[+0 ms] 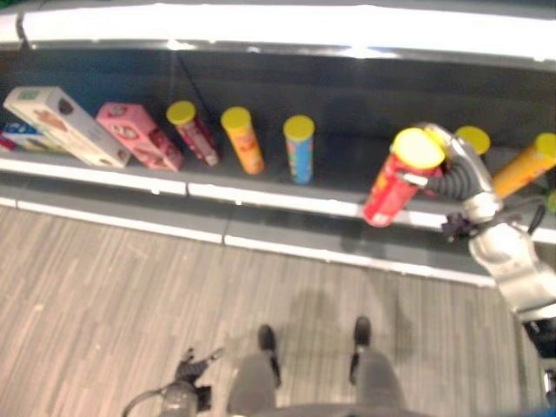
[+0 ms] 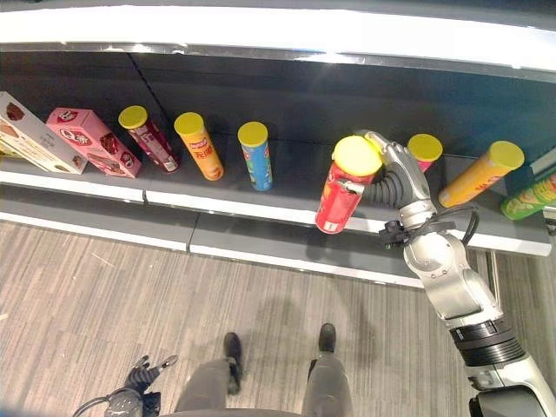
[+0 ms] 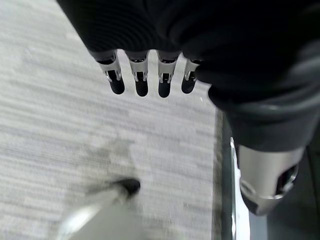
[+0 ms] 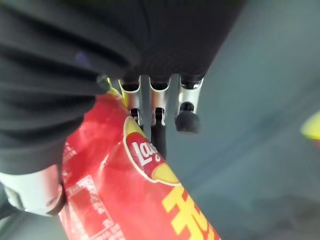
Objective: Put the goods on the table back onto the shelves and tidy them up.
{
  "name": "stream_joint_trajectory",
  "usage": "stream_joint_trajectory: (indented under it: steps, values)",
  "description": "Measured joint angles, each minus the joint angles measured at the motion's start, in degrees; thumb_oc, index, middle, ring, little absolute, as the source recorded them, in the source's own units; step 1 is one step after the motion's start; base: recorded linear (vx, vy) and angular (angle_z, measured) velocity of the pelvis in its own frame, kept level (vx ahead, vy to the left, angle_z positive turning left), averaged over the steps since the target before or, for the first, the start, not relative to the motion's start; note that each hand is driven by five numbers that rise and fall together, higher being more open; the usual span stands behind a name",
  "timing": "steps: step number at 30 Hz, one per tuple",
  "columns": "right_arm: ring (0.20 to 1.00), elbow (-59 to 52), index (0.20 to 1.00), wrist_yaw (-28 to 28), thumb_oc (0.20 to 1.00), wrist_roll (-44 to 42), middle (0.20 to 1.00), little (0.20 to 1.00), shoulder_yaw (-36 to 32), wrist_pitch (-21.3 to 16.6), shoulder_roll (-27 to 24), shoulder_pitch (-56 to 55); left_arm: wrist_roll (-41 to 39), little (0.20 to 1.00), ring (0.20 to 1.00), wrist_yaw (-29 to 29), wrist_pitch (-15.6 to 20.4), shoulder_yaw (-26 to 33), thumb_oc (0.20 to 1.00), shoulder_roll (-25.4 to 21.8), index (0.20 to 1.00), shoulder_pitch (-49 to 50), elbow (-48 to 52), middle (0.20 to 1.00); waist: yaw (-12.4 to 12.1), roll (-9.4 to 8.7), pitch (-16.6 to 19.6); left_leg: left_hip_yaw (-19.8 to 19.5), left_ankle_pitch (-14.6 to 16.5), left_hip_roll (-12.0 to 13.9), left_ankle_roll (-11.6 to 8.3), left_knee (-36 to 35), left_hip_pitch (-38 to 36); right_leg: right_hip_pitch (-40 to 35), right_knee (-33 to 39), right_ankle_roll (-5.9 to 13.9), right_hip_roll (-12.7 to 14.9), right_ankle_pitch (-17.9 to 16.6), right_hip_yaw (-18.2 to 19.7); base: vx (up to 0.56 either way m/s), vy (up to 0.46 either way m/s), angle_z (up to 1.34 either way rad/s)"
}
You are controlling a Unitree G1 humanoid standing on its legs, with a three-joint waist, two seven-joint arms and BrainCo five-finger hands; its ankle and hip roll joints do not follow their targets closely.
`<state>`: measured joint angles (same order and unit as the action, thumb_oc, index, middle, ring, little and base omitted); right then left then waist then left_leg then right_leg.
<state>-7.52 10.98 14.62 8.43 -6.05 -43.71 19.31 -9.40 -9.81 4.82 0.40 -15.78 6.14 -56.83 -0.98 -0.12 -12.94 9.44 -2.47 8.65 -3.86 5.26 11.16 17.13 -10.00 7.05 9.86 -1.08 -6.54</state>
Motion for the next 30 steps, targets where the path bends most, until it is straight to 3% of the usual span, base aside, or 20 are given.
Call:
stream_joint_trajectory:
  steps: [3,6,9,16,30]
  values:
    - [0.200,0.29,0.200,-0.03,0.200,0.41,0.200,0.200,0.05,-0.61,0.64,0.68,1.08,1.000,1.000,0.40,-0.18,-0.29,1.000,-0.09,1.000,-0.29,-0.20,1.000,-0.74,0.15,-0.01,-1.32,0.08,-0.45,-0.25,-0.90,-1.91,-1.11,-0.15,-0.03,0.08,0.00,0.94,0.00,0.056,-0.21]
    - [0.200,0.31,0.200,-0.03,0.200,1.20,0.200,0.200,0.13,-0.71,1.31,0.72,1.09,1.000,1.000,0.53,0.03,-0.29,1.000,-0.22,1.000,-0.40,-0.37,1.000,-0.66,0.40,0.09,-1.51,1.37,-0.68,-2.05,-2.82,-3.22,-0.78,-0.12,0.62,0.20,-0.22,1.68,-0.02,0.056,-0.14]
    - [0.200,0.50,0.200,-0.07,0.200,1.20,0.200,0.200,0.51,-0.73,1.81,0.72,1.09,1.000,1.000,0.51,-0.08,-0.32,1.000,-0.31,1.000,-1.24,-0.49,1.000,-0.70,-0.05,-0.01,-1.07,1.42,-2.10,-1.77,-3.12,-3.13,-0.16,-0.07,1.81,1.49,-0.58,2.73,-0.03,0.044,-0.06]
    - [0.200,5.20,0.200,0.16,0.200,3.41,0.200,0.200,4.97,-0.62,3.11,3.41,1.04,1.000,1.000,0.37,0.08,-0.55,1.000,-0.69,1.000,-1.42,-0.12,1.000,-0.78,0.17,-0.48,-1.36,0.83,-2.55,-1.07,-2.42,0.47,3.33,-0.55,2.06,1.96,-1.22,2.97,-0.08,0.026,0.02]
    - [0.200,18.37,0.200,9.02,0.200,10.59,0.200,0.200,6.87,3.09,-0.47,21.81,0.43,1.000,1.000,-0.44,1.50,-3.15,1.000,-0.76,1.000,-3.17,0.63,1.000,-1.10,5.29,-10.19,-2.55,0.40,-3.99,-0.98,0.61,5.32,8.58,-5.82,1.57,3.74,-0.51,3.16,-0.04,0.014,0.06]
